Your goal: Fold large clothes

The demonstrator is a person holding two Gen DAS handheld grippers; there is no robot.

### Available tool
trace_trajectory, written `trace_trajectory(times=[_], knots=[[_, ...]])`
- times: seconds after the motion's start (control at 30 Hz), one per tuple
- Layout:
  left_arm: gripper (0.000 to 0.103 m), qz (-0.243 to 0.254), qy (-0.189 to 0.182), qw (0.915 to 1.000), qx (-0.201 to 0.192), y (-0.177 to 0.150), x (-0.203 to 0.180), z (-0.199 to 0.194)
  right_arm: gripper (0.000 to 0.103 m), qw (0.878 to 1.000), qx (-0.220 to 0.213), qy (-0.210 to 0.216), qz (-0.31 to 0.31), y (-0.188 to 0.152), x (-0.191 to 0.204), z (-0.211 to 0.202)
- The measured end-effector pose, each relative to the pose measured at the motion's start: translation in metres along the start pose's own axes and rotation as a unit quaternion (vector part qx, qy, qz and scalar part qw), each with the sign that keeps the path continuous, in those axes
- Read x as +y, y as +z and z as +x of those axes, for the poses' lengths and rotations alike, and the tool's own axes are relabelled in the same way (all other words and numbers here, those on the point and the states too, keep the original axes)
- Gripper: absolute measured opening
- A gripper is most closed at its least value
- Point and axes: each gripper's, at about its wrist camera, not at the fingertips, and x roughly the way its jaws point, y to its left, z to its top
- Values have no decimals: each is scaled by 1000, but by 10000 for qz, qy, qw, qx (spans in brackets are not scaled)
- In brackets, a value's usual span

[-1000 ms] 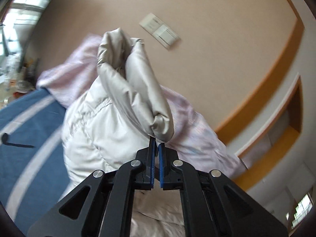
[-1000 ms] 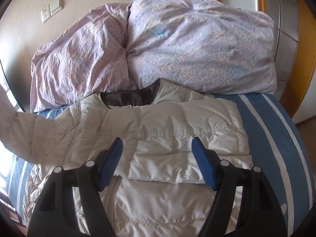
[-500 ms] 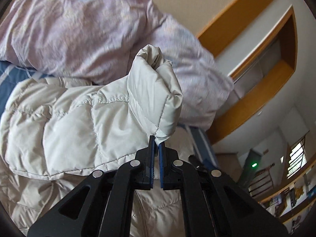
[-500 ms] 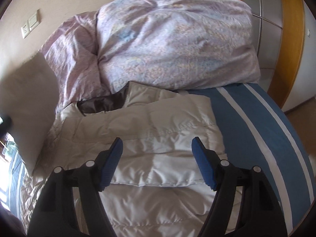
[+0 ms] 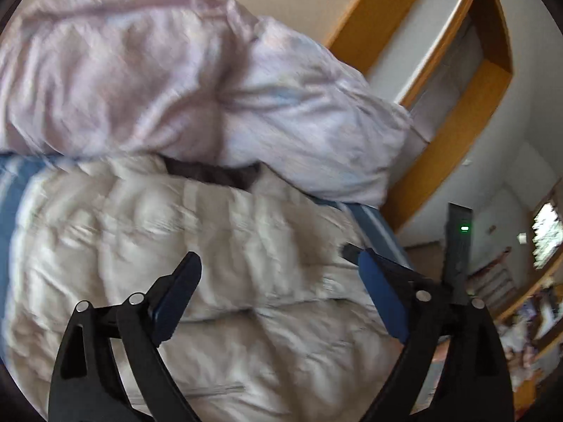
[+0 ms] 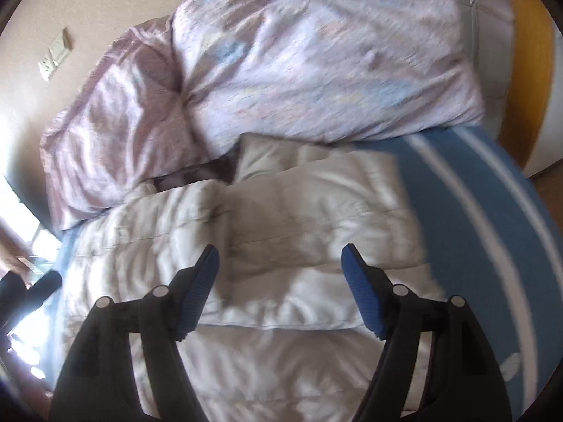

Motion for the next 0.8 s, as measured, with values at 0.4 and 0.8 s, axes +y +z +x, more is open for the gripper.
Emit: trace_trajectory(times=[0.4, 0.8], knots=[[93, -396, 1901, 9802, -379, 15, 111, -34, 30, 9917, 1083, 570, 393, -10, 31, 80], [93, -200, 2269, 9737, -63, 15, 122, 0, 28, 9925, 470, -863, -729, -24, 62, 46]])
